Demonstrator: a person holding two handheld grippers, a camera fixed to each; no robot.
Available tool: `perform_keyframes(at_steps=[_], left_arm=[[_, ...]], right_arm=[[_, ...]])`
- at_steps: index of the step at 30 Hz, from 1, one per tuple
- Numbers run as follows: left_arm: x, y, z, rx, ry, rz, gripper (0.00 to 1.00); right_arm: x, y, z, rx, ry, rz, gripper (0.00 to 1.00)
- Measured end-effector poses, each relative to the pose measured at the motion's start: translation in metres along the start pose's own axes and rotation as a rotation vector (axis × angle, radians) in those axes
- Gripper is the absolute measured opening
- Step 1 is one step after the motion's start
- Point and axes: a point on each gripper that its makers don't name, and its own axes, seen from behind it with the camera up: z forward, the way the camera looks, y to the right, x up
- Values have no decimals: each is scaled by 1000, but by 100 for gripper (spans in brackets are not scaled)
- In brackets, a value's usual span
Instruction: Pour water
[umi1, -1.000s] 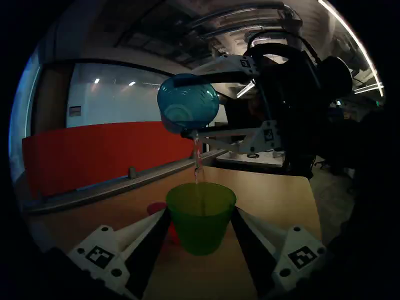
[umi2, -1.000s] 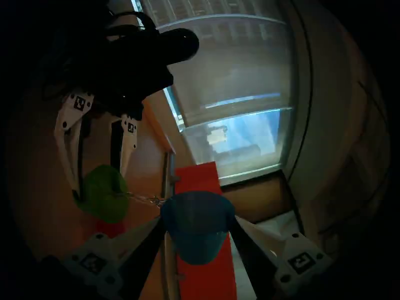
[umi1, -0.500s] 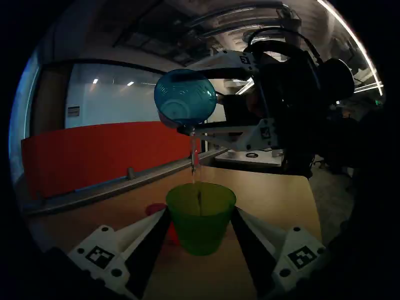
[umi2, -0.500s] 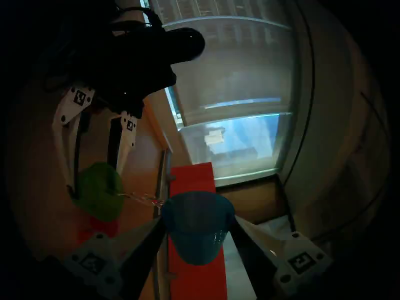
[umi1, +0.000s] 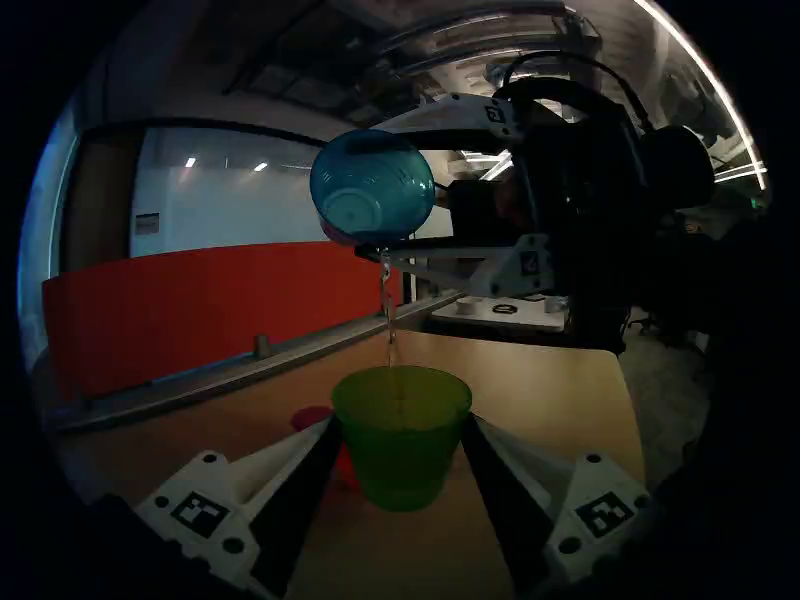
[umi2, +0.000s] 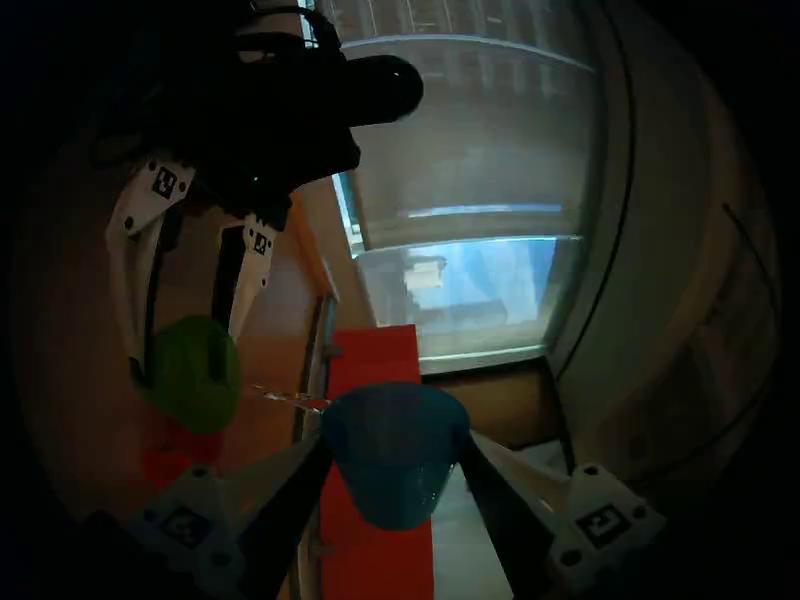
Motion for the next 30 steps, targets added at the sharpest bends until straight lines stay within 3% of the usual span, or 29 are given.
perform_keyframes(at_steps=[30], left_arm=[[7, -1, 3, -1, 21, -12, 84]], right_arm=[[9, 9, 0, -27, 14, -146, 89]])
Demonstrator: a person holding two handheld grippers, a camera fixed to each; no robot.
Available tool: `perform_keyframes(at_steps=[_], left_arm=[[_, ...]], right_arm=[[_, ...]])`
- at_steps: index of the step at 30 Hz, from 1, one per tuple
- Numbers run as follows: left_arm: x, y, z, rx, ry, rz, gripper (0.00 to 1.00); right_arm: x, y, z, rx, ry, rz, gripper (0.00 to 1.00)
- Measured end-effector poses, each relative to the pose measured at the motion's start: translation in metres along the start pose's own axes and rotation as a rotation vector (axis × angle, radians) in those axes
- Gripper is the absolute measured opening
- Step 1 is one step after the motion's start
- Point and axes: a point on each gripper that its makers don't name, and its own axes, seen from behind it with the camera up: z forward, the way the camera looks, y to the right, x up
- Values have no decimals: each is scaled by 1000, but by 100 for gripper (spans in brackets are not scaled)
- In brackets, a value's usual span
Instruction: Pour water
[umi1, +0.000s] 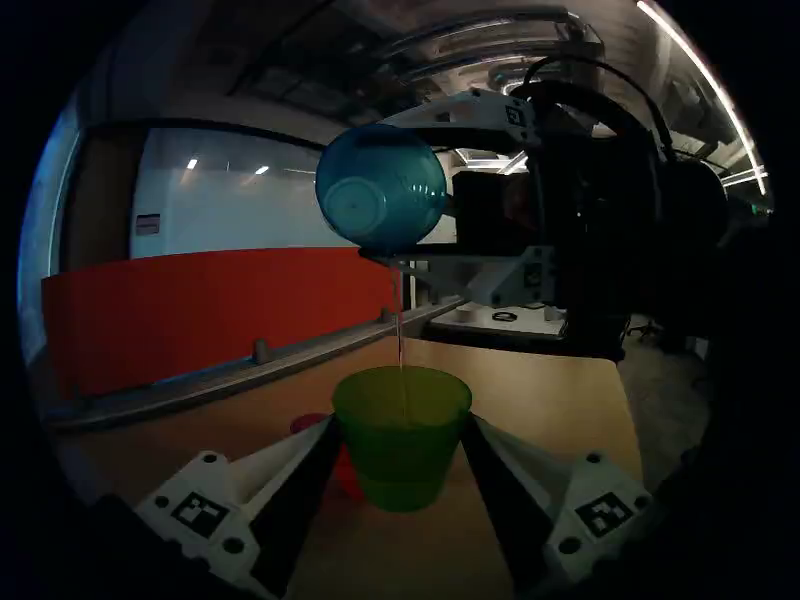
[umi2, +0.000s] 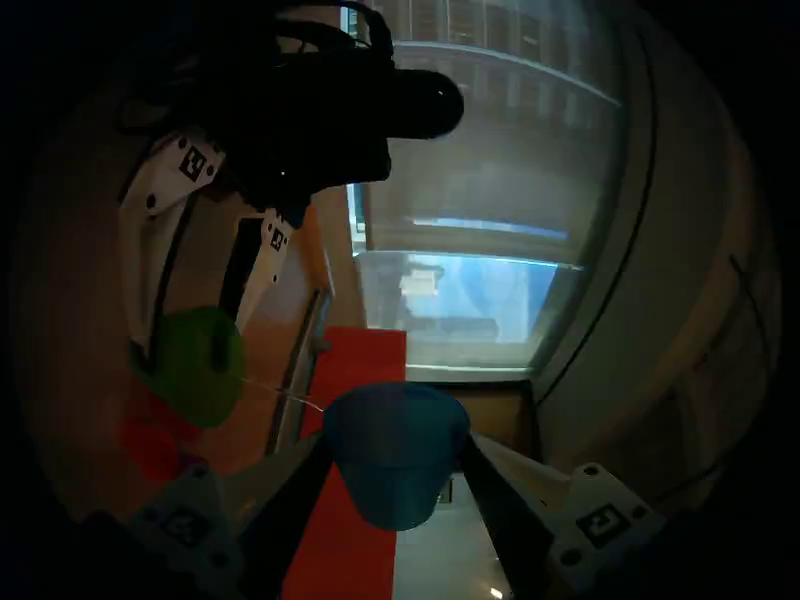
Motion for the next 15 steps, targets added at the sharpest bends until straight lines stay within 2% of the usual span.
perform_keyframes(at_steps=[15], left_arm=[[6, -1, 0, 2, 15, -4, 84]], right_arm=[[10, -2, -3, 1, 12, -38, 89]])
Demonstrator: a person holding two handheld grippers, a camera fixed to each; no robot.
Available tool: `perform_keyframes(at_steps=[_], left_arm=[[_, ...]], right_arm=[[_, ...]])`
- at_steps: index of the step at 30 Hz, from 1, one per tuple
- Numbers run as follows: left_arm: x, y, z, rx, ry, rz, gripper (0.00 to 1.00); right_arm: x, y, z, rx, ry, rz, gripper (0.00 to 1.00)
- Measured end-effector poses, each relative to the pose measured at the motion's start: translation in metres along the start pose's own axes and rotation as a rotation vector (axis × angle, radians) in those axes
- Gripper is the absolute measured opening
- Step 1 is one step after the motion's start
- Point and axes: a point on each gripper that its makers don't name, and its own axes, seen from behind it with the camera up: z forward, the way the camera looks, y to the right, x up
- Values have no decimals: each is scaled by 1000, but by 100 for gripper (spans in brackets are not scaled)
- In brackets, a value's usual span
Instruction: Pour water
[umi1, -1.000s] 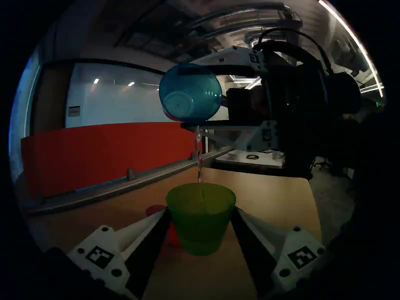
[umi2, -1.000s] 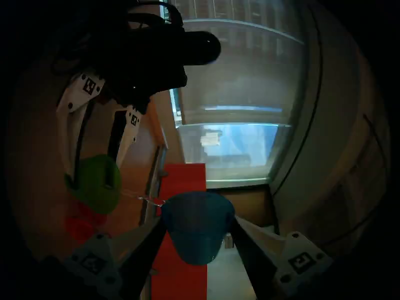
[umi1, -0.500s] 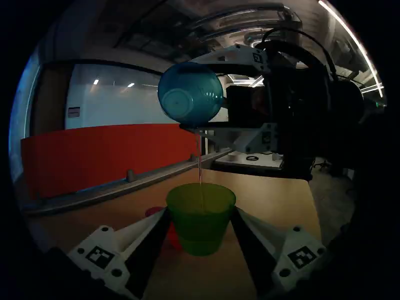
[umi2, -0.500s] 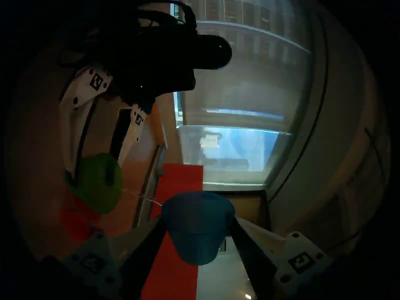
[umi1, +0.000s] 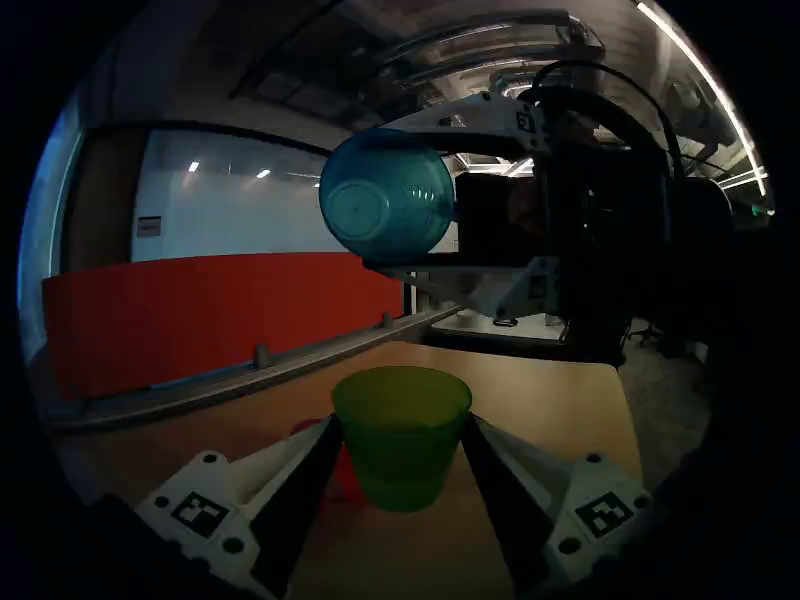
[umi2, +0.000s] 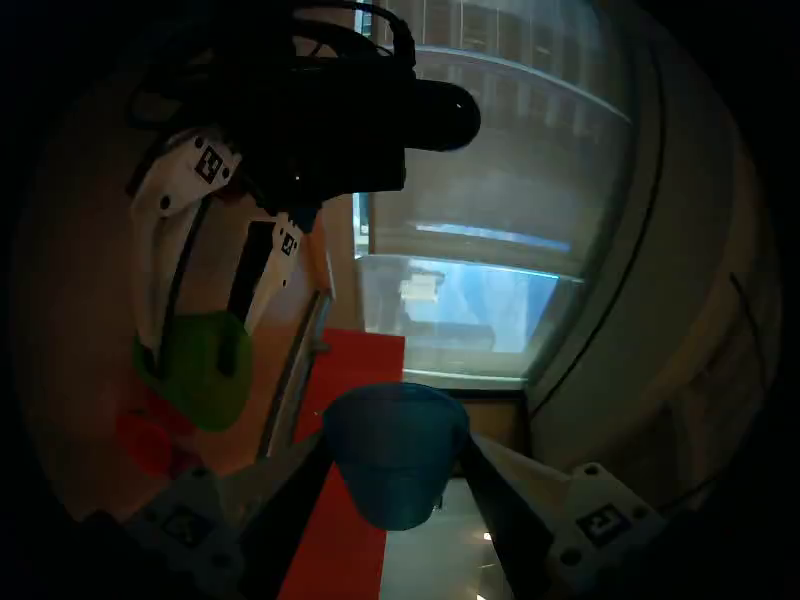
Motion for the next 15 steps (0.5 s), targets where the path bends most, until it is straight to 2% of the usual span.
perform_keyframes(at_steps=[3, 8, 11, 15], left_arm=[[1, 0, 0, 1, 1, 1, 84], [1, -1, 0, 0, 3, 1, 84], [2, 0, -1, 1, 3, 2, 84], [3, -2, -1, 4, 4, 4, 84]], right_arm=[[1, -1, 0, 3, 2, 13, 89], [1, -3, -1, 7, 7, 70, 89], [-1, -3, -2, 5, 6, 132, 89], [-2, -3, -5, 3, 12, 246, 89]])
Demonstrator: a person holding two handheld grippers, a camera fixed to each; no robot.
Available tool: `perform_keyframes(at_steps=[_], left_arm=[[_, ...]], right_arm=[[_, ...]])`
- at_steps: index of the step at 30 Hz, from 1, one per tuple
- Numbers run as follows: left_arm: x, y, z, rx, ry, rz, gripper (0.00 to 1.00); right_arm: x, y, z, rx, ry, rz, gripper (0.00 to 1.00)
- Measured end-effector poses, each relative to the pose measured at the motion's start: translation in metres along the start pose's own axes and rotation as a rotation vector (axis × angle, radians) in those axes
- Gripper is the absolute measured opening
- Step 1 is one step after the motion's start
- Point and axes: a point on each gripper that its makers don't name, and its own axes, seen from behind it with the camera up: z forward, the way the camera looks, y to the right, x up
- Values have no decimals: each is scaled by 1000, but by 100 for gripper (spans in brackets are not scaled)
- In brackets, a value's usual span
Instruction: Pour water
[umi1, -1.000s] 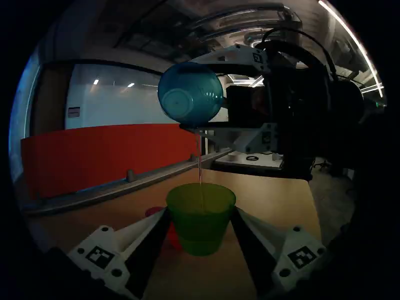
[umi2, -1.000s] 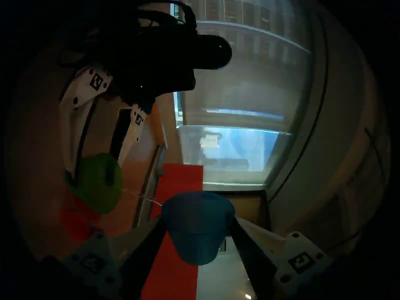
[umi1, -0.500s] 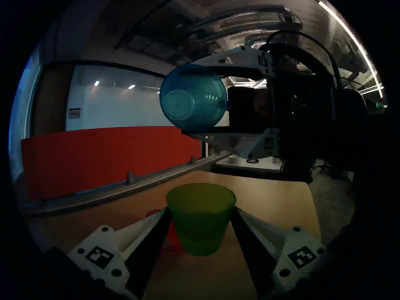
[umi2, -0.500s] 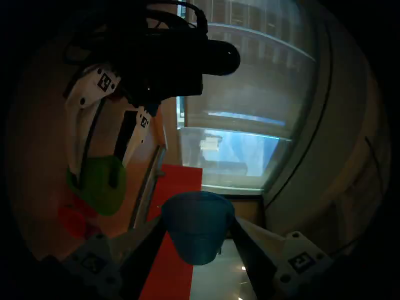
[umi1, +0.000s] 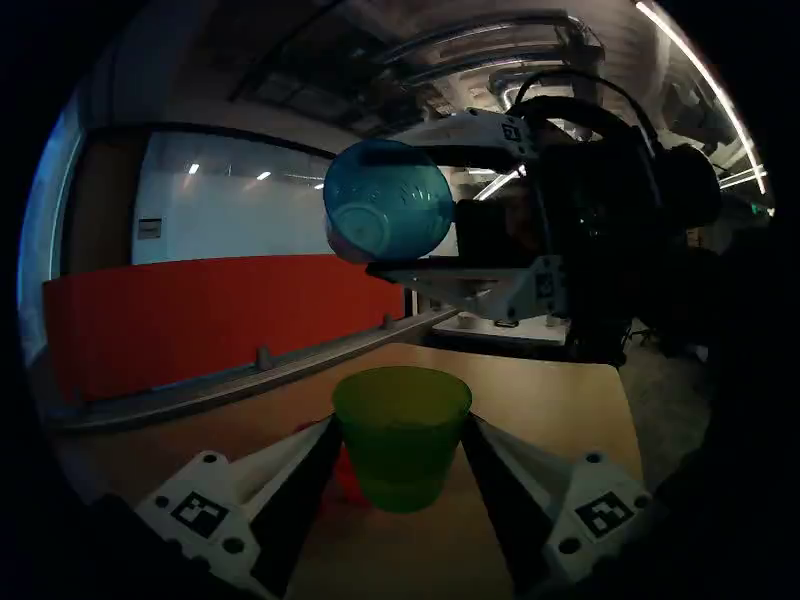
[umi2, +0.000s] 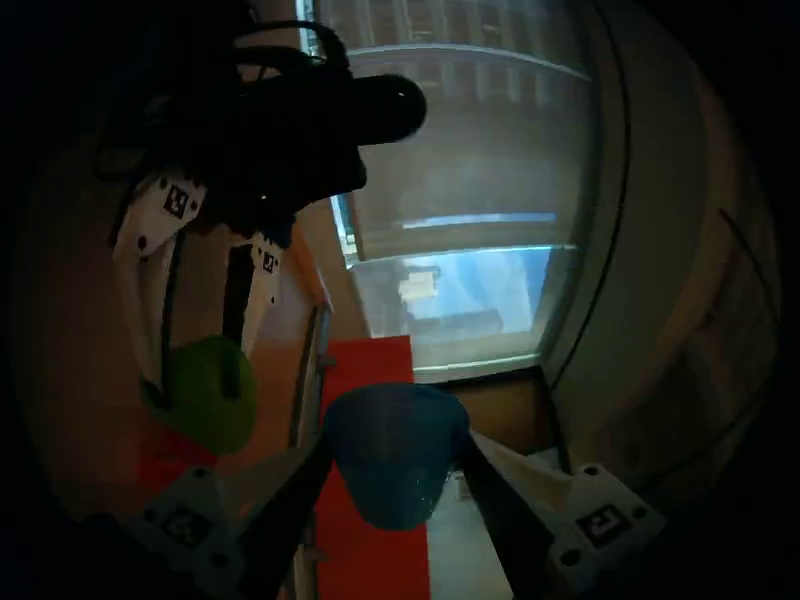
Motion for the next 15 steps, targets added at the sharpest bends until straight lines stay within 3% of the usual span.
perform_keyframes(at_steps=[8, 15], left_arm=[[3, -2, -2, 5, 2, 1, 84], [3, -7, -3, 18, 0, 4, 84]], right_arm=[[-9, -3, -8, -13, 3, 270, 89], [-20, -19, -17, 12, -6, 509, 89]])
